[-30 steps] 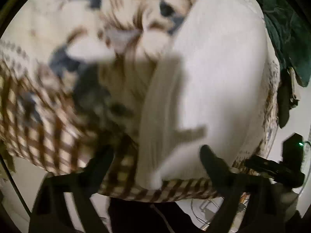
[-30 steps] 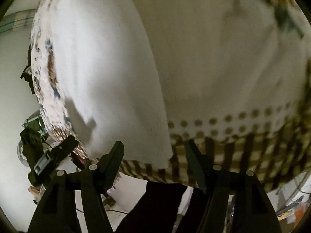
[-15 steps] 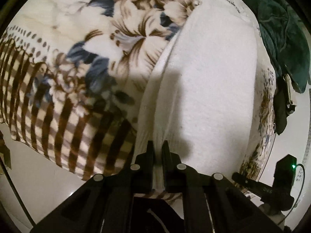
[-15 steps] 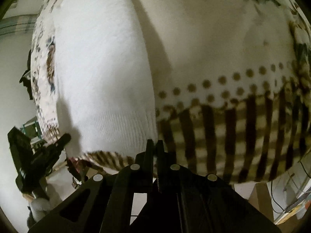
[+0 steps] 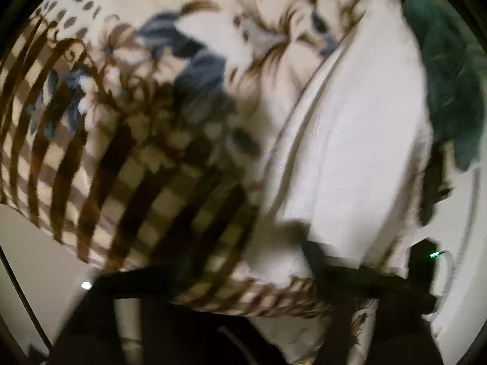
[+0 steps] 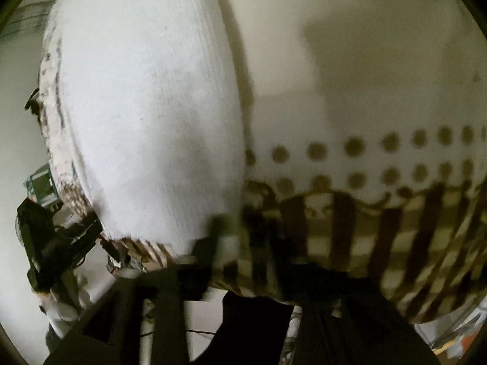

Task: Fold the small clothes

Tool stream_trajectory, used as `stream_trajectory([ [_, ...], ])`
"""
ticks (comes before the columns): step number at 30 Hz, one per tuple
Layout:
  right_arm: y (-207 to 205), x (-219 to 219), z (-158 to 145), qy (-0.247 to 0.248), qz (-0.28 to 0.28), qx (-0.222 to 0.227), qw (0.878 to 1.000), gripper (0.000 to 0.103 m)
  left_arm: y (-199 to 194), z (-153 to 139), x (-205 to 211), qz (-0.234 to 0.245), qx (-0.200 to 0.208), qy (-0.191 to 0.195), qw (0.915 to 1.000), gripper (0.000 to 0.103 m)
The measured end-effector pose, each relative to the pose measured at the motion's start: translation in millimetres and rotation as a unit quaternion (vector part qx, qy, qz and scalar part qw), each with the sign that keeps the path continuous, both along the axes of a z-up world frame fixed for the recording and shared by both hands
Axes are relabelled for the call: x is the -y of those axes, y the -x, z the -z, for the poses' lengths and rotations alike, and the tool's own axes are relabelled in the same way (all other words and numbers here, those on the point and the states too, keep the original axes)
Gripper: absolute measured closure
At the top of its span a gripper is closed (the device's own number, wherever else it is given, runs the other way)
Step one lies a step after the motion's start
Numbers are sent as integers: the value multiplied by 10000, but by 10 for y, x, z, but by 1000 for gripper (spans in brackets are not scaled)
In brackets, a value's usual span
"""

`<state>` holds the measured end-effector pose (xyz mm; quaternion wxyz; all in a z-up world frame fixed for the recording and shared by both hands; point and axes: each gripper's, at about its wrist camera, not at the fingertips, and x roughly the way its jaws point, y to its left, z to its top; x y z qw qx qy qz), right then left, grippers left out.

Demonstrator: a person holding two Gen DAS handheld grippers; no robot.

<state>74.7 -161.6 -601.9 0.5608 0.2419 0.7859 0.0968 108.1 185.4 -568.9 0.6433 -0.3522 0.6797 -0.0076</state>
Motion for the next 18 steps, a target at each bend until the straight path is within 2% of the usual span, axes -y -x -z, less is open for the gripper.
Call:
stream_trajectory([
  [1,0,33,-10,-47,2,27,10000,36,9,-18,-57,-174,130,220,9995,19],
  [5,-10,133,33,-357,118,84,9993,35,-34,97,-90,-356,254,722,9964,19],
  [9,-45,162,211,-831,378,143,9957,33,-165,362,222,120,75,967,9952,19],
  [12,-80,139,343,-1193,614,142,9909,25,-239,446,399,549,30,778,9955,19],
  [16,-56,89,416,-1552,908,102,9836,25,-255,317,510,781,130,542,9954,20],
  [17,-62,82,411,-1585,955,115,9827,25,-245,269,519,797,185,466,9956,24],
  [18,-56,53,402,-1619,959,126,9821,34,-237,225,566,754,254,402,9960,45],
])
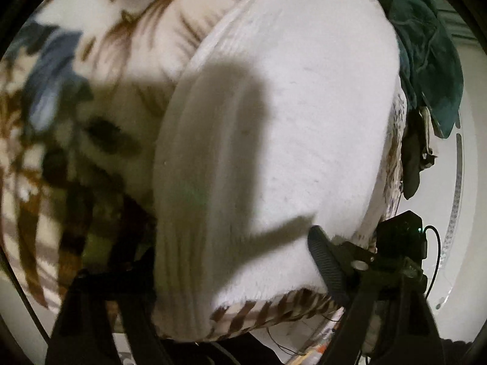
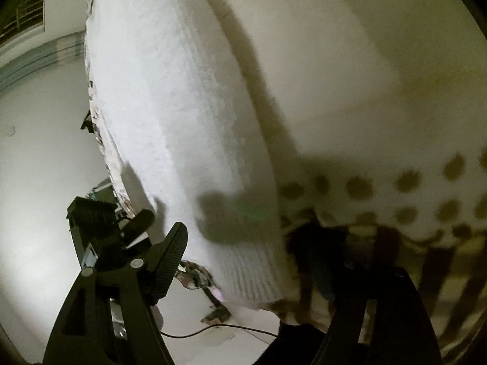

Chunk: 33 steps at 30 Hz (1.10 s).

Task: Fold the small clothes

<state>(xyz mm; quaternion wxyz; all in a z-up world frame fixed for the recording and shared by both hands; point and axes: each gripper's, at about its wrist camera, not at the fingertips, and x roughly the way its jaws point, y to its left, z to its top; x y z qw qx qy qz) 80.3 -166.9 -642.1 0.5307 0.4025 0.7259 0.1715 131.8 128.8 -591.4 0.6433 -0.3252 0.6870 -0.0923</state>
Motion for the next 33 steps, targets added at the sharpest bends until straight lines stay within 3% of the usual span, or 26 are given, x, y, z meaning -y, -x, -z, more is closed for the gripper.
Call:
stream_trajectory([
  [1,7,-40,-11,-64,0,25,10000,65,28,-36,-12,-52,2,-99,9999,75],
  [2,4,-68,-12,-115,-33,14,9999,84,49,-49,-8,-112,-35,-152,9998,86],
  [3,1,-121,-19,-80,-76,-33,9999,89,92,-61,-30,-254,-44,-109,9996,88],
  [7,-48,-148,-214,-70,133,118,9998,91,177,-314,-245,-849,130,150,9962,88],
  [11,-167,-92,-607,-34,197,444,9988,91,78,-683,-324,-1030,415,290,9934,88],
  [15,-493,26,-1127,55,205,925,9955,91,-290,-1129,-345,-1180,884,516,9877,88],
  [19,-1102,146,-1526,202,286,1407,9894,91,-972,-1421,-258,-1273,1353,711,9800,88],
  [22,-1714,190,-1698,310,456,1622,9852,91,-1565,-1493,-112,-1253,1549,719,9773,88],
  [26,-2568,236,-1690,256,699,1725,9822,91,-2371,-1458,-115,-1239,1628,692,9764,88],
  [32,-3787,346,-1453,180,1253,1547,9798,91,-3344,-1018,-244,-1402,1293,946,9771,87],
  [33,-3955,359,-1387,200,1251,1503,9805,90,-3437,-959,-275,-1445,1214,1027,9766,81],
])
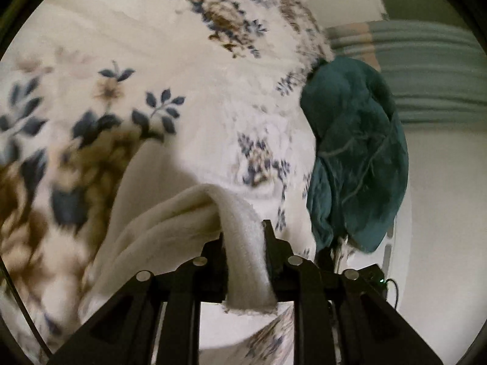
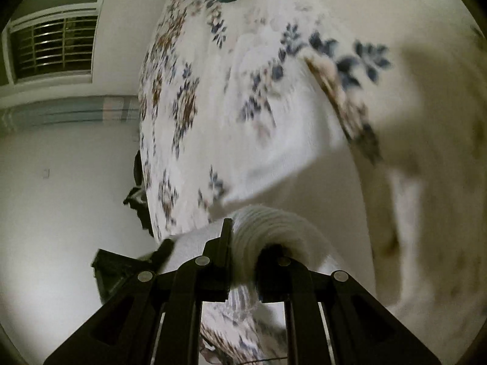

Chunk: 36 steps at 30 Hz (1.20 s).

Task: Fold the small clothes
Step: 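Release the left gripper and grasp the ribbed cuff with the right gripper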

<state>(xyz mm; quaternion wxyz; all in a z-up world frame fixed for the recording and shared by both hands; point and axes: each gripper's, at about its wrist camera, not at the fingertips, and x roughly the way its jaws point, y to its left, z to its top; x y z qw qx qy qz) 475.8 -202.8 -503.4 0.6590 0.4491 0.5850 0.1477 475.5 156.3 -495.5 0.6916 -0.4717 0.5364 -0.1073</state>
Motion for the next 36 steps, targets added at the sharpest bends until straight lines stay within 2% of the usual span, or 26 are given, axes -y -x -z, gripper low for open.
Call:
stream_trajectory([
  [1,-154,-12,73,62,-3,-96,9999,86,-116,82,-28,-47,-72,131,9999,65],
  [2,-277,-20,142,101,4,-175,9998,86,-236,158,-62,-128,-121,251,9995,56],
  [3,-433,-37,230,134,-20,-274,9995,75,-330,190,-106,-231,-96,334,9991,43],
  [4,-539,-48,281,145,-56,-309,9994,56,-409,208,-149,-317,-47,400,9987,41],
  [6,-704,2,272,116,28,-55,9999,39,-528,227,-247,-404,1,485,9980,37],
  [8,-728,49,202,141,52,177,9997,38,-563,206,-325,-397,60,376,9985,34],
  [9,-716,90,158,324,22,250,9992,38,-560,185,-334,-269,82,197,9994,33],
  [11,-681,123,83,848,-139,388,9955,37,-596,179,-278,155,9,-446,9989,32],
  [13,-639,93,108,1557,-483,360,9860,37,-665,243,-135,718,-63,-971,9927,32],
  [15,-606,69,273,1684,-762,100,9827,37,-731,368,69,1325,-238,-1385,9812,32],
  [17,-623,18,437,1607,-873,-126,9831,37,-792,482,278,1809,-254,-1640,9694,32],
  [18,-639,-33,522,1552,-929,-193,9833,38,-814,521,365,1944,-211,-1716,9656,35],
  [19,-672,-86,563,1542,-953,-191,9833,50,-809,512,408,1972,-96,-1725,9650,54],
  [20,-674,-134,566,1565,-959,-115,9829,66,-805,469,431,1957,36,-1807,9639,70],
  [21,-683,-208,544,1661,-998,6,9811,88,-800,407,417,1892,106,-1919,9630,93],
  [24,-650,-293,319,2044,-955,413,9733,92,-735,231,173,1343,324,-1855,9729,93],
  [28,-704,-389,95,2357,-1003,736,9638,93,-740,303,-84,954,160,-1770,9794,94],
  [31,-834,-444,191,2605,-1070,531,9581,93,-825,447,-141,955,45,-1760,9797,94],
  [34,-953,-509,327,2830,-1420,328,9480,92,-901,468,-78,1147,65,-1444,9828,90],
  [35,-973,-515,356,2822,-1481,236,9476,91,-912,451,-42,1205,58,-1471,9817,84],
  [36,-978,-505,366,2738,-1513,160,9497,90,-912,440,11,1289,44,-1479,9806,51],
])
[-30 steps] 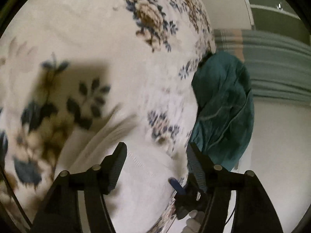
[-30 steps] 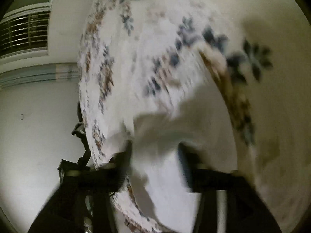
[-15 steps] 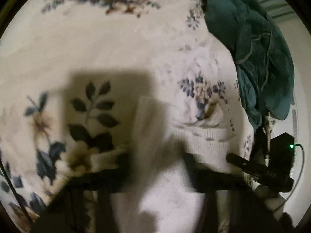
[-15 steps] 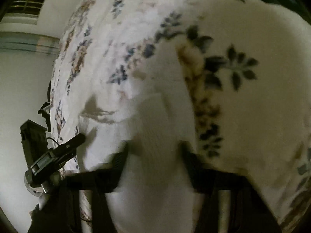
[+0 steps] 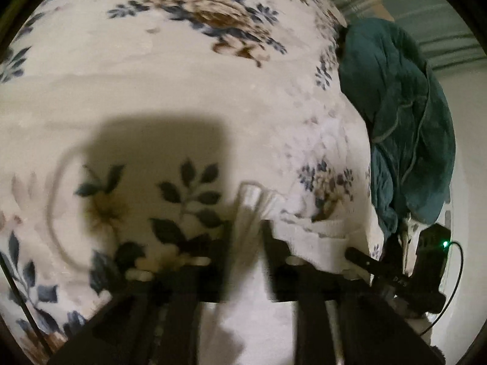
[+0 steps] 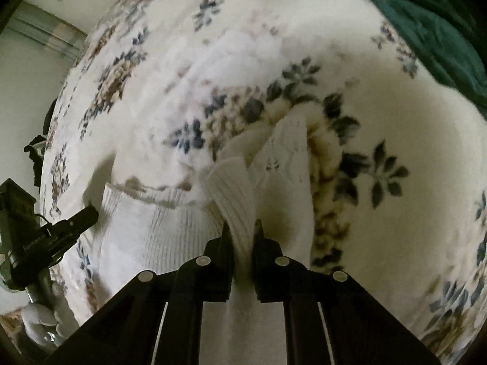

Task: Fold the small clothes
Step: 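Release the left gripper and grasp the ribbed cuff with the right gripper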

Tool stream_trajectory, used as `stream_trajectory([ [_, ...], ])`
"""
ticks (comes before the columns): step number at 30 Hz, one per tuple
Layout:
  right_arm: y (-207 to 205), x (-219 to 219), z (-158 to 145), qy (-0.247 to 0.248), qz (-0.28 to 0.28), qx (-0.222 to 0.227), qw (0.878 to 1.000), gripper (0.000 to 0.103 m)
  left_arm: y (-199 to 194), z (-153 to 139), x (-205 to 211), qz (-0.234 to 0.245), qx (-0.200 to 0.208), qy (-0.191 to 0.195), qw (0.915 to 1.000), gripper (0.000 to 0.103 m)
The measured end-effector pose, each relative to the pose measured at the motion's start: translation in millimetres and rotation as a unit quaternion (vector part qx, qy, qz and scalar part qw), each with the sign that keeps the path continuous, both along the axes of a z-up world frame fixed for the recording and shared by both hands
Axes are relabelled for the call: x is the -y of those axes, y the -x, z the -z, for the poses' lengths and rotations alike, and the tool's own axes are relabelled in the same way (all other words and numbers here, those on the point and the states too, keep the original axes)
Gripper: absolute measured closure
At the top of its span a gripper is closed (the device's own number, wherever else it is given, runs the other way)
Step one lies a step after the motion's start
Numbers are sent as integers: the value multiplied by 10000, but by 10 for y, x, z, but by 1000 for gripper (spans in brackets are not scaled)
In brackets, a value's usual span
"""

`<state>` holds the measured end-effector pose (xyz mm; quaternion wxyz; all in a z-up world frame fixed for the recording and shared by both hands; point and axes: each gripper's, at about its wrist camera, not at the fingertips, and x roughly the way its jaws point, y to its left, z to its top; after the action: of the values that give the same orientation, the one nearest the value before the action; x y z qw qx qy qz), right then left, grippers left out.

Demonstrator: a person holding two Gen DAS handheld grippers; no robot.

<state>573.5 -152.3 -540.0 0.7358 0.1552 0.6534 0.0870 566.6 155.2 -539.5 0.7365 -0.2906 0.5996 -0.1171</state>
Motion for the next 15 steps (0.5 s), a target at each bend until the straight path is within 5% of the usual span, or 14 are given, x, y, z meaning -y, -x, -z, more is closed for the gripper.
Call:
stream_trajectory([
  [1,9,13,-6,-53,-19,-14,10000,86,1,5,46,77,-24,19,10000,21],
  [4,78,91,10,-189,-13,-110,9998,64,15,70,242,361,-100,-194,9991,20],
  [9,127,142,124,-339,62,-303,9989,63,71,198,637,950,-100,-1405,9855,20],
  [15,137,43,159,-162,-226,-269,9993,63,102,171,718,940,-29,-1705,9809,20],
])
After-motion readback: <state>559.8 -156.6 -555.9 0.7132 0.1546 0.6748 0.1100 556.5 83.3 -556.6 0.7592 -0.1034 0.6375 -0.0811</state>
